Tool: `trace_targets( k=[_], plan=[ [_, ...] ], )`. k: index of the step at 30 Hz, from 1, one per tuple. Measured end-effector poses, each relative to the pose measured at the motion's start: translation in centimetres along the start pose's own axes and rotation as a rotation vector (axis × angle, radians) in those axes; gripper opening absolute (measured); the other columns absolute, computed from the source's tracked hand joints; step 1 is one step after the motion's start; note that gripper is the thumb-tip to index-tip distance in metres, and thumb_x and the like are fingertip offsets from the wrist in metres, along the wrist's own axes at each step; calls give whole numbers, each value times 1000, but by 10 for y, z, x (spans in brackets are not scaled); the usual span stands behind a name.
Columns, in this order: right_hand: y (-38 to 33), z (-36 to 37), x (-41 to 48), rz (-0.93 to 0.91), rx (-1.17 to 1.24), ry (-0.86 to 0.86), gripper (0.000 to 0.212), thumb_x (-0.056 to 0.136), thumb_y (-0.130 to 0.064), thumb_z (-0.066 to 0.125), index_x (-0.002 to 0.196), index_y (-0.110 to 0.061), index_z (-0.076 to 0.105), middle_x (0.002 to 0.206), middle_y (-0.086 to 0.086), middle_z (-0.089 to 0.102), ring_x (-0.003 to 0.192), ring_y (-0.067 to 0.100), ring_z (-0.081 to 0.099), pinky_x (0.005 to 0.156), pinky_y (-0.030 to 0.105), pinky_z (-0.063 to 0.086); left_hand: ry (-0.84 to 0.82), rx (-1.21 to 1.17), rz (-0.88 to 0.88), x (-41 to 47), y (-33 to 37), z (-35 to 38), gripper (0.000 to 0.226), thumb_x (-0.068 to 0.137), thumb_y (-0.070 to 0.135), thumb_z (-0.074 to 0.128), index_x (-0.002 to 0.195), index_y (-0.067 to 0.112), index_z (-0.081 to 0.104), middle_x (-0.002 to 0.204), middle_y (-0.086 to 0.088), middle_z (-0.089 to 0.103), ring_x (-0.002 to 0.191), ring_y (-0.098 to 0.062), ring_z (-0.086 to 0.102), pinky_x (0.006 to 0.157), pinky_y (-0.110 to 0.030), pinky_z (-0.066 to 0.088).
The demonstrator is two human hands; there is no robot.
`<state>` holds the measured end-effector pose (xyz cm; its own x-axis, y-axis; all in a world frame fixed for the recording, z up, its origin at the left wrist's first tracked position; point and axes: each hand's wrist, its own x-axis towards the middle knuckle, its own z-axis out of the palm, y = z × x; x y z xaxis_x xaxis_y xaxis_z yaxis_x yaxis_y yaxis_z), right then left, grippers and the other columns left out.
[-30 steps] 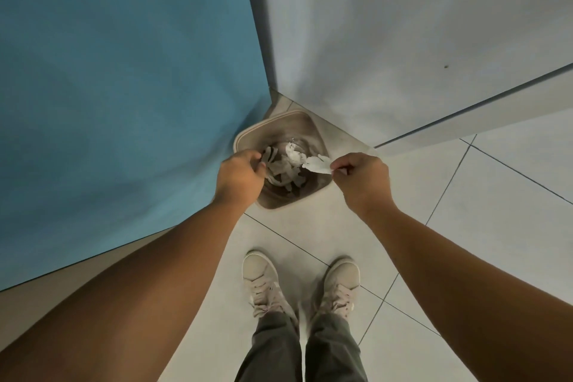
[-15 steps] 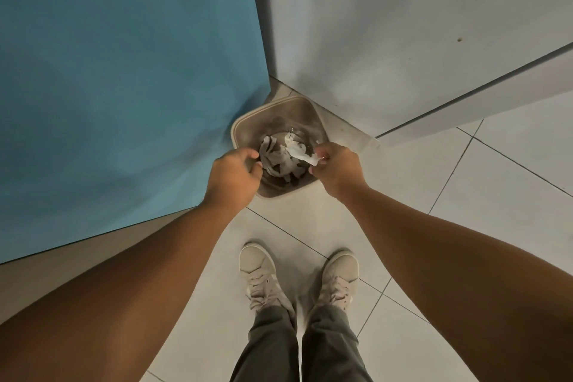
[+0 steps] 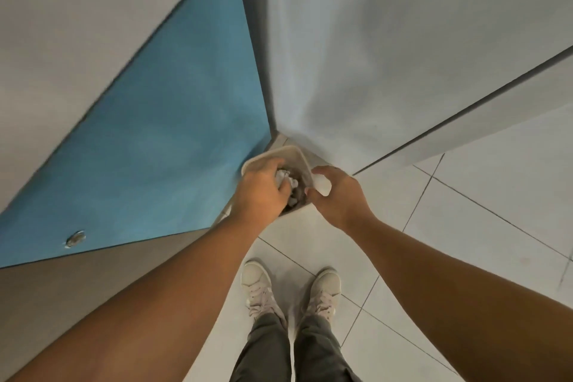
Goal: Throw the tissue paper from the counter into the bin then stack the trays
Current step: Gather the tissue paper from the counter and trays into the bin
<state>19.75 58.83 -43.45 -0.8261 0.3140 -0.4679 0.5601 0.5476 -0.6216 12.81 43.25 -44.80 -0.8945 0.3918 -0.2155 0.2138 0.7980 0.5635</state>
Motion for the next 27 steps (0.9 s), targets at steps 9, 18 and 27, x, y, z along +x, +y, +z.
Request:
trace_targets(
  k=[9,18,27],
  plan=[
    [-128,-135,-79,-172,138,122,36,87,-18,65,122,-23,62,124,-7,61,113,7,53,85,3,31,131,41,73,-35,123,-161,44,88,20,61,132,20,55,133,-3,58,123,-22,53,99,-37,47],
    [-251,-220,-141,-580,103,167,37,86,-13,68,122,-16,63,126,-2,61,118,12,54,98,12,31,426,-76,121,-85,191,-311,44,90,19,62,134,17,56,133,-1,59,122,-19,53,101,-22,35],
    [-346,-207,-176,-849,19,55,32,88,-20,66,121,-19,63,128,-2,59,119,12,53,100,16,34,655,-13,54,-144,166,-407,40,93,19,61,132,17,57,134,0,59,123,-18,54,104,-29,40]
  ],
)
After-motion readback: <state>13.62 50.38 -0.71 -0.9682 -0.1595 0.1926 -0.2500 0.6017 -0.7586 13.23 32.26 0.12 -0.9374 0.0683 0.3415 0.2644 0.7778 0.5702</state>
